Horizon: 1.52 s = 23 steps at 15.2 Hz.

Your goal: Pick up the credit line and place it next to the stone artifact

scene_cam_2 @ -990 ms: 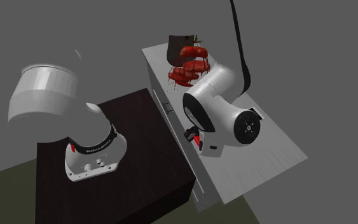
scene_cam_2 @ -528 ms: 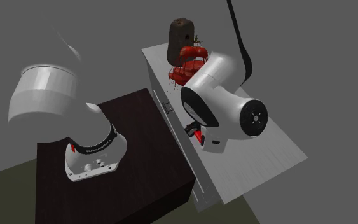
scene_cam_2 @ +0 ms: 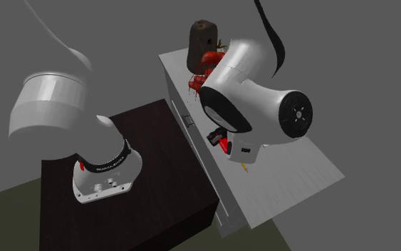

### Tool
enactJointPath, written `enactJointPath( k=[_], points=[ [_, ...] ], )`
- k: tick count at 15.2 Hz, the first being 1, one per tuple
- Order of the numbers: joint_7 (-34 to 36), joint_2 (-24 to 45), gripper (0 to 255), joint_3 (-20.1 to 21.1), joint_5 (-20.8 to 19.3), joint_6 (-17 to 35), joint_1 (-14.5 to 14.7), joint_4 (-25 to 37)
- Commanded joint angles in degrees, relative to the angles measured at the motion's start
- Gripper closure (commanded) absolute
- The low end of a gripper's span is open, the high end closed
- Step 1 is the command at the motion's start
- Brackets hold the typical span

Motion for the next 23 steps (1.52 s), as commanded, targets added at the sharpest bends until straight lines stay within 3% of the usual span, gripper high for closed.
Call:
enactJointPath(
  k=[1,11,23],
  points=[
    [1.64,-1.90,255,-0.13,-1.62,-1.23,-0.30,-0.07],
    [8.75,-10.06,255,0.21,-7.46,-7.79,-1.71,0.83],
    [15.43,-17.54,255,1.04,-11.61,-16.50,-3.08,4.08]
  ],
)
